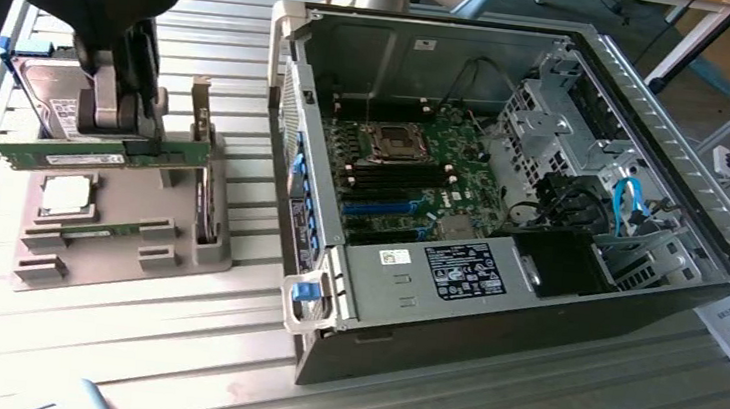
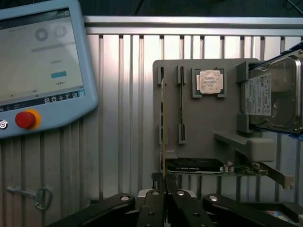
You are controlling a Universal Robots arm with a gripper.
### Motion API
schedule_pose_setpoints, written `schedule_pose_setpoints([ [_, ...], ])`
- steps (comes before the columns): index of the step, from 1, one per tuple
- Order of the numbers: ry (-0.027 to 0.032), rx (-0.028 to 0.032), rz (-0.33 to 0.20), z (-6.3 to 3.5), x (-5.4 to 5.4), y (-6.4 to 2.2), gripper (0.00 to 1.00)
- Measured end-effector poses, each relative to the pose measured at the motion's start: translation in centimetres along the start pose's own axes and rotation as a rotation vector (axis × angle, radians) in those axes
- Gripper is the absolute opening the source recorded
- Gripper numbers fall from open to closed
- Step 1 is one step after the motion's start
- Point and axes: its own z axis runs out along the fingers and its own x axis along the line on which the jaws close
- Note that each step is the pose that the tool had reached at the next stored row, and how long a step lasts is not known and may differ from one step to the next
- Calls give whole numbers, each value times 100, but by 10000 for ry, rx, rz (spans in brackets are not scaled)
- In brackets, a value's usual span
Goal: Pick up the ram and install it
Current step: 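Pick up the ram and move it above insertion slot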
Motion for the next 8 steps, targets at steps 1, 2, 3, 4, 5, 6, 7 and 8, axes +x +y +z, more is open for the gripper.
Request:
schedule_pose_setpoints([
  [1, 0, 0, 1, 0, 3, -11, 12],
  [2, 0, 0, 0, 0, 6, -24, 12],
  [3, 0, 0, 0, 0, 8, -35, 12],
  [4, 1, -1, 0, 0, 10, -47, 12],
  [5, -1, 0, 0, 1, 14, -67, 12],
  [6, -1, 0, 0, 1, 18, -82, 12],
  [7, 0, -1, 0, 0, 21, -98, 12],
  [8, 0, -1, 0, 0, 23, -108, 12],
])
